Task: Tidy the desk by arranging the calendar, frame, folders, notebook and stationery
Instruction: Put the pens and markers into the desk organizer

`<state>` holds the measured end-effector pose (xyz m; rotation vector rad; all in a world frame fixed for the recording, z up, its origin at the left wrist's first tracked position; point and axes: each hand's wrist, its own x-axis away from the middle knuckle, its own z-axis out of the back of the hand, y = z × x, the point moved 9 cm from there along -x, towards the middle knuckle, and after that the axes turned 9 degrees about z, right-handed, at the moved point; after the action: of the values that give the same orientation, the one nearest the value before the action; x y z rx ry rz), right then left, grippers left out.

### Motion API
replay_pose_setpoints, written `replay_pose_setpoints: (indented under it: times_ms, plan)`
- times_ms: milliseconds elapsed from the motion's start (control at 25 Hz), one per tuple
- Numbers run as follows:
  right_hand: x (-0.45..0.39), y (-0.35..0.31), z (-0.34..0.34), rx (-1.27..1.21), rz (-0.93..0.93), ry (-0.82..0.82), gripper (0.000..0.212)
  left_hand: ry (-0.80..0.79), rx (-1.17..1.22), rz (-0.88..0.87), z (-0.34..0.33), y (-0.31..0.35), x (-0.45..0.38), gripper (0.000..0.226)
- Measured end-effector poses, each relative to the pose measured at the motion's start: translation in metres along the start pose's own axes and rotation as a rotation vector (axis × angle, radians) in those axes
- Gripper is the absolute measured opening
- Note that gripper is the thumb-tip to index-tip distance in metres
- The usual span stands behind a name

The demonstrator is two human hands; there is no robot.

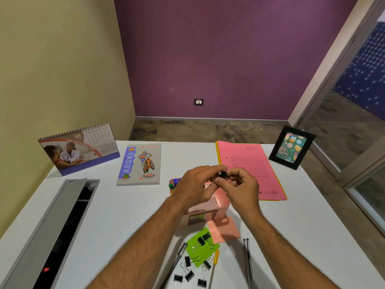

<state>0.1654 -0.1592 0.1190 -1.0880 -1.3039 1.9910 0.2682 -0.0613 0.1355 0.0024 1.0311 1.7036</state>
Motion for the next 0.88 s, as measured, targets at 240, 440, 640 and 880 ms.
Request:
replay_pose_setpoints:
  times_ms: [240,440,640,880]
  plan:
    - [0.016,0.049,0.026,-0.035,-0.155,0.019,0.015,0.113,0.143,0.205,0.017,-0.018,-0.005,0.037]
    - [0.056,0.118,0.07,0.455,-0.33,-0.066,0.019,0.316,0.13,0.46,0.048,-0.062,0.003,0.032]
    - [0.105,0.174,0.082,0.718,-0.564,-0.31,0.038,0.299,-0.032,0.62,0.051,-0.091,0.017,0.026]
    - [0.129,0.2,0.083,0.858,-0.624,-0.386,0.037,0.162,-0.093,0.704,0.029,-0.101,0.023,0.023]
